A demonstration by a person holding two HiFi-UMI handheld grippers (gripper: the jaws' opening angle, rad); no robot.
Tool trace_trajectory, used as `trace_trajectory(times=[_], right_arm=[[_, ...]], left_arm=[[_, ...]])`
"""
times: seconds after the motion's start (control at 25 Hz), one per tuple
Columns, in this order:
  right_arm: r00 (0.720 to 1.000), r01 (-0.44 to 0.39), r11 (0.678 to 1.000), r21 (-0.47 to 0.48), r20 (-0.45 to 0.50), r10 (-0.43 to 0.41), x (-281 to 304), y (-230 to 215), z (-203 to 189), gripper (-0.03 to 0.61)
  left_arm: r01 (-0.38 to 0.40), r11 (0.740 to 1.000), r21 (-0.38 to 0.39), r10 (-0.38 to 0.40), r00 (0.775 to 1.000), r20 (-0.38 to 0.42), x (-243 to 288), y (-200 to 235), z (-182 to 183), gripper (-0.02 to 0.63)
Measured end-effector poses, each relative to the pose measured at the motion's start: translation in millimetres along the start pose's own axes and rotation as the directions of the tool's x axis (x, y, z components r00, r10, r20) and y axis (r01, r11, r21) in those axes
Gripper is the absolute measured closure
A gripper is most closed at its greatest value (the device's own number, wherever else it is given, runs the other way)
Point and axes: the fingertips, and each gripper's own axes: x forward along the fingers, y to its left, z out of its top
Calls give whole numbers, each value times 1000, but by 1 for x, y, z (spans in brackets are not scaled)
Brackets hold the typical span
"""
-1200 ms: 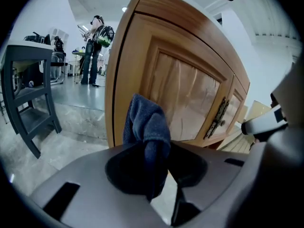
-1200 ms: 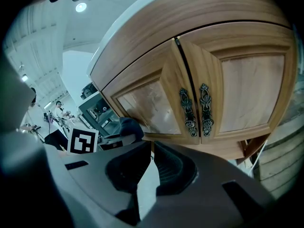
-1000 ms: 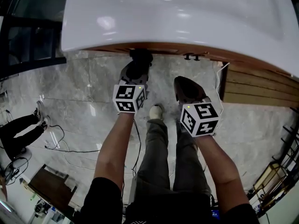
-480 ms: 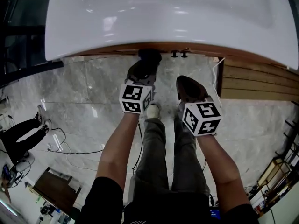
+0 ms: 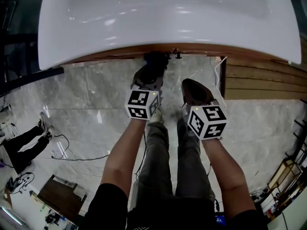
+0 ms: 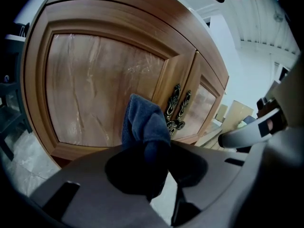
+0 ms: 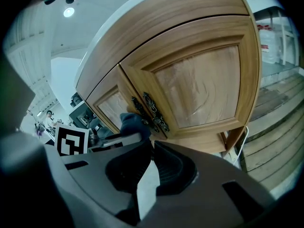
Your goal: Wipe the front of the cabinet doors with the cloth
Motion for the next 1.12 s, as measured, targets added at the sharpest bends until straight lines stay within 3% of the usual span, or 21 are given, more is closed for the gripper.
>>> trace_trajectory(times=[0.48, 1.12], right_arm=[[1000, 0, 1000, 4, 26, 0, -9, 13, 10, 534], [997, -15, 1000, 17, 78, 14, -54, 6, 22, 534]], left_arm=[[22, 1000, 21, -22, 1000, -13, -28, -4, 15, 512], [9, 1000, -1, -9, 999, 52, -61, -57, 45, 512]])
